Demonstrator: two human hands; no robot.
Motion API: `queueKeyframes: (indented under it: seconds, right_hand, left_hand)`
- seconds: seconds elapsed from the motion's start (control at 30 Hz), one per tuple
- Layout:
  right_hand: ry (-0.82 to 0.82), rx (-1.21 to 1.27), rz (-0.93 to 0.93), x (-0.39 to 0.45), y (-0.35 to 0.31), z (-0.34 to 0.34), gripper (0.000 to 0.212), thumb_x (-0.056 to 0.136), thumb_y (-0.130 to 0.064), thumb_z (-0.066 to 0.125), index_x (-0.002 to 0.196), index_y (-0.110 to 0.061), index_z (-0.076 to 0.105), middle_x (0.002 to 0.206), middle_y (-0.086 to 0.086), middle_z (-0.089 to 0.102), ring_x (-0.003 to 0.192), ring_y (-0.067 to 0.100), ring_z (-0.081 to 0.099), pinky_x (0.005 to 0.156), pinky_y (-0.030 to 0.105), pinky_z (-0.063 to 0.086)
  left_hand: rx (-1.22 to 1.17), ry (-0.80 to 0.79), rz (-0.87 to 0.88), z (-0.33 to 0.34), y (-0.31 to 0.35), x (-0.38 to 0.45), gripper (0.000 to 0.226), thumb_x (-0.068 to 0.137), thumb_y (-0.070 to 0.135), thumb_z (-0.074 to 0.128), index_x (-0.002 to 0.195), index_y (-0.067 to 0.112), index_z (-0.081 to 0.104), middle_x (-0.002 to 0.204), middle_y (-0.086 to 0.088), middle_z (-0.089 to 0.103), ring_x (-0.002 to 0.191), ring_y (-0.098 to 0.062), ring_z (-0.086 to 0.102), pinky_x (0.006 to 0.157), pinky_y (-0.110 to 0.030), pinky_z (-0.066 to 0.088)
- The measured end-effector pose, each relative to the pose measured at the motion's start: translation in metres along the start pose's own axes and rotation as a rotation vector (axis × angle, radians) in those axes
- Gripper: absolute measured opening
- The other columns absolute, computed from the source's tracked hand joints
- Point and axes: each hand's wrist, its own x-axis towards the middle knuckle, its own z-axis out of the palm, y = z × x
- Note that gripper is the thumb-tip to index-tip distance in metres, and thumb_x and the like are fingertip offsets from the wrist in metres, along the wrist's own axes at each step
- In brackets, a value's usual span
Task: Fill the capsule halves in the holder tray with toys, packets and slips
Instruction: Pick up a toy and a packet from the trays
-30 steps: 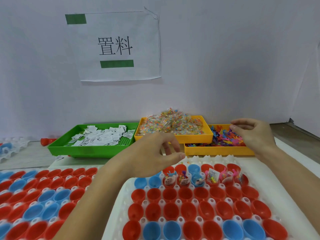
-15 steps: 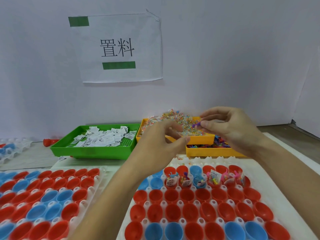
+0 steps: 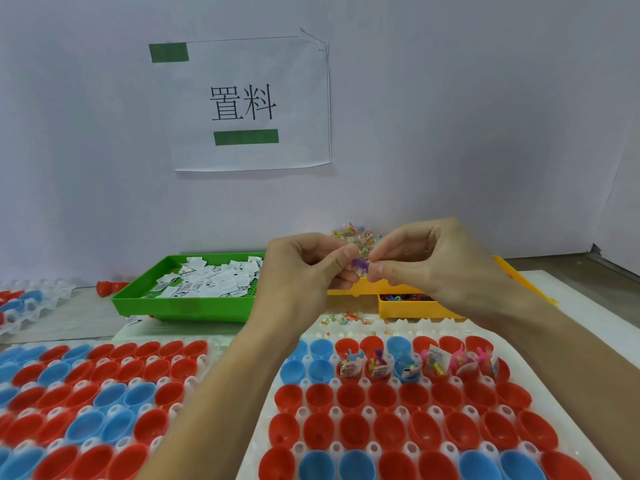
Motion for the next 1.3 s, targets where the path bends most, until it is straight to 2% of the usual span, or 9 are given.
queueKeyframes:
  seconds: [0.17,0.4,0.5,0.63,0.77,0.87,1.07,1.3]
  right_hand:
    - [0.002,-0.027,0.005,0.0,-0.001,0.005,0.008,0.079,-0.01,0.081,0.081,-0.018,0.078,0.079,-0.001,0.078,0.078,0.013,0.075,0.081,0.025,0.06]
    - [-0.025,-0.045,-0.002,-0.001,-0.002,0.012,0.008,0.079,-0.007,0.082,0.082,-0.013,0.079,0.078,-0.002,0.078,0.078,0.012,0.075,0.079,0.022,0.059]
    - [-0.07,-0.072,-0.003,-0.001,0.0,0.014,0.008,0.08,-0.008,0.081,0.084,-0.014,0.079,0.08,-0.004,0.078,0.079,0.009,0.075,0.078,0.018,0.057]
    - [-0.037,-0.101,0.021,0.0,0.003,0.01,0.009,0.084,-0.007,0.077,0.085,-0.016,0.079,0.079,-0.004,0.078,0.078,0.009,0.074,0.076,0.014,0.056]
    - [-0.049,-0.138,0.023,0.0,0.004,0.007,0.01,0.087,-0.009,0.075,0.087,-0.018,0.078,0.08,-0.006,0.077,0.077,0.006,0.073,0.074,0.011,0.054]
    - [-0.052,-0.157,0.015,0.0,0.005,0.006,0.009,0.087,-0.012,0.075,0.087,-0.02,0.079,0.082,-0.007,0.077,0.079,0.005,0.073,0.076,0.012,0.054]
    - [-0.057,-0.186,0.013,0.001,0.01,0.004,0.01,0.089,-0.016,0.074,0.087,-0.025,0.079,0.083,-0.011,0.077,0.082,0.003,0.073,0.079,0.013,0.054]
    - [-0.039,-0.227,0.023,0.004,0.021,0.0,0.012,0.089,-0.017,0.073,0.086,-0.028,0.078,0.083,-0.014,0.076,0.084,0.003,0.072,0.078,0.017,0.057]
  left_hand:
    - [-0.061,-0.05,-0.052,-0.006,0.005,0.001,0.009,0.087,0.004,0.068,0.089,0.01,0.076,0.079,-0.011,0.076,0.068,-0.015,0.072,0.064,-0.019,0.058]
    - [0.09,-0.12,-0.018,-0.02,0.01,0.004,0.012,0.08,0.0,0.075,0.086,0.01,0.076,0.079,-0.01,0.076,0.07,-0.017,0.073,0.067,-0.022,0.058]
    - [0.216,-0.216,-0.02,-0.032,0.01,0.006,0.013,0.08,-0.003,0.075,0.082,0.01,0.074,0.074,-0.014,0.075,0.065,-0.018,0.071,0.062,-0.022,0.058]
    - [0.553,-0.426,-0.09,-0.052,0.004,0.011,0.014,0.081,-0.004,0.075,0.079,0.009,0.075,0.072,-0.012,0.074,0.062,-0.016,0.068,0.064,-0.025,0.058]
    - [0.748,-0.558,-0.171,-0.054,-0.006,0.01,0.024,0.081,-0.005,0.073,0.076,0.017,0.076,0.066,-0.002,0.073,0.057,-0.009,0.064,0.059,-0.02,0.052]
    - [0.815,-0.591,-0.182,-0.049,-0.011,0.01,0.021,0.082,-0.002,0.074,0.078,0.018,0.078,0.066,0.0,0.073,0.059,-0.008,0.064,0.059,-0.02,0.052]
    - [0.846,-0.61,-0.193,-0.044,-0.018,0.008,0.012,0.084,0.0,0.074,0.088,0.01,0.079,0.071,0.009,0.074,0.065,0.002,0.069,0.057,-0.007,0.046]
    - [0.924,-0.646,-0.189,-0.04,-0.026,0.007,0.009,0.082,0.008,0.078,0.091,0.012,0.079,0.077,0.007,0.075,0.06,0.002,0.065,0.055,-0.011,0.048]
